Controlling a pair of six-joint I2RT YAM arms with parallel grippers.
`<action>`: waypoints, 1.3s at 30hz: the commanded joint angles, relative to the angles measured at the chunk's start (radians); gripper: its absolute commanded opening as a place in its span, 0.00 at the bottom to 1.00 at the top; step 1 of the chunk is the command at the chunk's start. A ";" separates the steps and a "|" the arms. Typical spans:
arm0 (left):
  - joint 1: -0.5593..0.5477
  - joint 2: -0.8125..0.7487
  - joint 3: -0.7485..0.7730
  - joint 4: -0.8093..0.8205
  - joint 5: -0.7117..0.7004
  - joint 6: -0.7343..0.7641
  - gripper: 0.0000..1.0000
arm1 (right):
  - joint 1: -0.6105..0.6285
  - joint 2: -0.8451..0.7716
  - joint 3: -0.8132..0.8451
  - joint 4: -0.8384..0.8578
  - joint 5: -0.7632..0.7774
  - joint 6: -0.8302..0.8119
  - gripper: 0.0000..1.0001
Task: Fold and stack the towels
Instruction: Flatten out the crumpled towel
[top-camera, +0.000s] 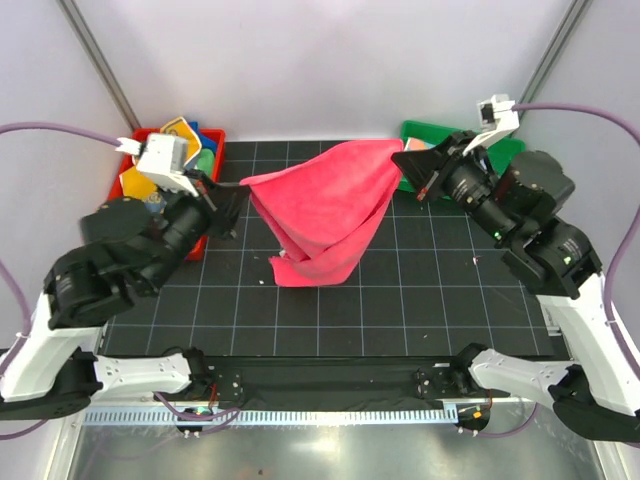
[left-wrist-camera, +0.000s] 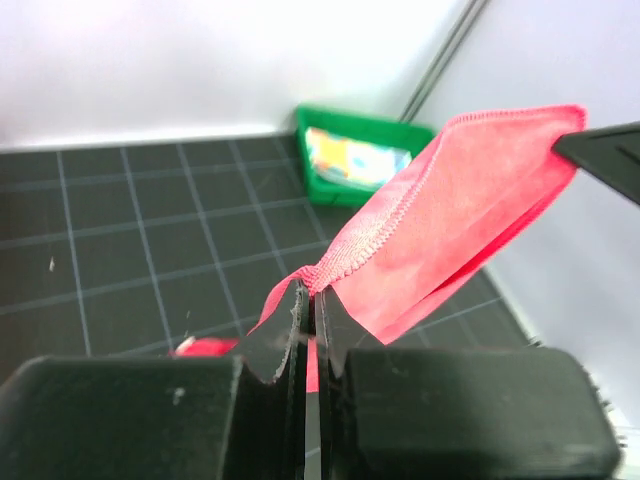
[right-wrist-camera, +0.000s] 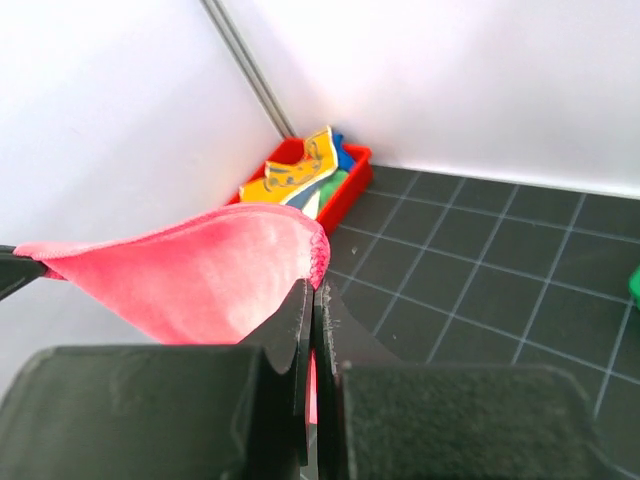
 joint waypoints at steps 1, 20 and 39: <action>-0.005 -0.030 0.067 0.075 0.057 0.075 0.00 | 0.004 0.014 0.097 -0.003 -0.040 0.013 0.01; -0.005 -0.128 0.105 0.120 0.152 0.110 0.00 | 0.003 0.053 0.296 -0.062 -0.101 0.016 0.01; -0.005 -0.119 0.174 0.120 0.156 0.118 0.00 | 0.004 0.057 0.411 -0.098 -0.136 0.024 0.01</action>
